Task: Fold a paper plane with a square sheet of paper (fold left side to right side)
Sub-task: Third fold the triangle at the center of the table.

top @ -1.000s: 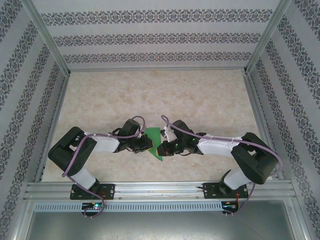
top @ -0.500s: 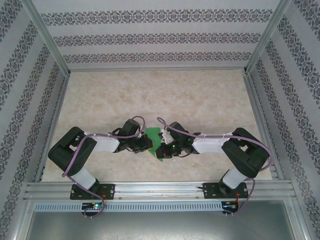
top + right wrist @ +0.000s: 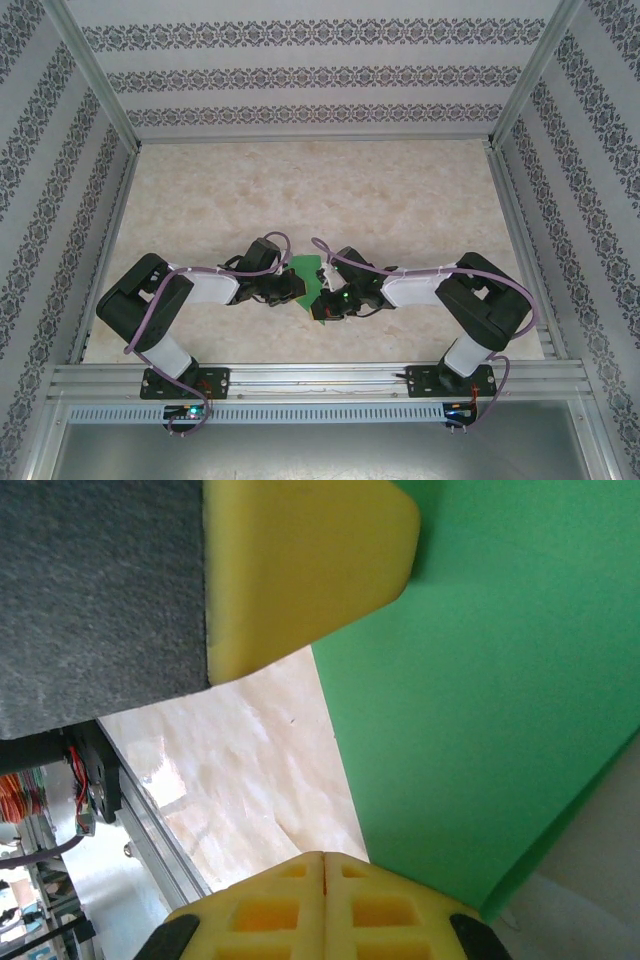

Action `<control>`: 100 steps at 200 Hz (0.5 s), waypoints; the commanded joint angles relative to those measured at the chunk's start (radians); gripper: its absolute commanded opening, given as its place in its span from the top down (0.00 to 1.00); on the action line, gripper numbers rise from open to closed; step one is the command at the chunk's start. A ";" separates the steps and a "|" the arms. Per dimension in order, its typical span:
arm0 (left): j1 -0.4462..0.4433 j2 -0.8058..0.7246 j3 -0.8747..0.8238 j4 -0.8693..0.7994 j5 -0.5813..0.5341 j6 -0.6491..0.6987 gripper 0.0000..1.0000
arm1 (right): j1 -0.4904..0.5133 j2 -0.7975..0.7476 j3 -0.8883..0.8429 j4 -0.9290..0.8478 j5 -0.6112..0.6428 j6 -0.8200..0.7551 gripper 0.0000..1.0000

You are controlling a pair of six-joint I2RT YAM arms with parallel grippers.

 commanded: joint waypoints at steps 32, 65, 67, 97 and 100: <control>-0.009 0.047 -0.008 -0.101 -0.094 0.026 0.89 | 0.015 0.028 -0.017 0.007 0.002 0.015 1.00; -0.009 0.048 -0.009 -0.100 -0.096 0.026 0.89 | 0.015 0.032 -0.022 0.005 0.015 0.014 1.00; -0.010 0.049 -0.008 -0.100 -0.096 0.026 0.89 | 0.015 0.032 -0.022 0.005 0.015 0.014 1.00; -0.008 0.049 -0.007 -0.105 -0.098 0.026 0.89 | 0.015 0.019 -0.022 -0.010 0.029 0.009 1.00; -0.008 0.048 -0.007 -0.107 -0.099 0.027 0.89 | 0.014 0.019 -0.022 -0.013 0.029 0.009 1.00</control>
